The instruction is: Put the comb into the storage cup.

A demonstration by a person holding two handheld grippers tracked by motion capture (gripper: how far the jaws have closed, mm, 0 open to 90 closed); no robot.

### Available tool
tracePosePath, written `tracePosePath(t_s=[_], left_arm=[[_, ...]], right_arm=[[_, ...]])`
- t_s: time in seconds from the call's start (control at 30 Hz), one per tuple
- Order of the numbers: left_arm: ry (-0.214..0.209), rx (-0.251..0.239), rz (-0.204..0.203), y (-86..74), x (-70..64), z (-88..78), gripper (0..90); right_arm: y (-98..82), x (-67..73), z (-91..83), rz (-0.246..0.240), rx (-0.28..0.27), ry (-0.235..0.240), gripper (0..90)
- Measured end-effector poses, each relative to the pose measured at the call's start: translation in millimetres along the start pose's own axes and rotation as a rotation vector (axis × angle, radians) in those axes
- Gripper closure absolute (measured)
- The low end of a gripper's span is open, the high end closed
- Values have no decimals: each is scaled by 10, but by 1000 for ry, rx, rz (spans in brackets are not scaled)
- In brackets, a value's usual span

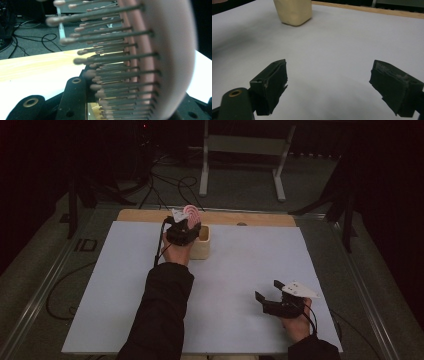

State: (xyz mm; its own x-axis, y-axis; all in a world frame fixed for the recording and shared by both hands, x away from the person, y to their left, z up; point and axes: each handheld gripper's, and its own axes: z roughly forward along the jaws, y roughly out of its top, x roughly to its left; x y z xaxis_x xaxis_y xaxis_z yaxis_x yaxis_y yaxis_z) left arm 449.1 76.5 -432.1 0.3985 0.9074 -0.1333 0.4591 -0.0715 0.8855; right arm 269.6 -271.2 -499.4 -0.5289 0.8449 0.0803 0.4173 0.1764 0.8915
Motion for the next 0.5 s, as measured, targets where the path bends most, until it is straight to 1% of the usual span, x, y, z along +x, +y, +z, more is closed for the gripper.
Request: tracePosePath(t_s=[0.07, 0.27, 0.5], left_arm=[[4, 4, -3, -3, 15, -1, 605], [-3, 19, -5, -3, 48, 9, 578], [15, 34, -4, -9, 58, 25, 528]], right_arm=[[-1, 1, 2, -3, -1, 1, 139], [-4, 1, 6, -5, 2, 3, 140], [-4, -2, 2, 0, 3, 3, 140]])
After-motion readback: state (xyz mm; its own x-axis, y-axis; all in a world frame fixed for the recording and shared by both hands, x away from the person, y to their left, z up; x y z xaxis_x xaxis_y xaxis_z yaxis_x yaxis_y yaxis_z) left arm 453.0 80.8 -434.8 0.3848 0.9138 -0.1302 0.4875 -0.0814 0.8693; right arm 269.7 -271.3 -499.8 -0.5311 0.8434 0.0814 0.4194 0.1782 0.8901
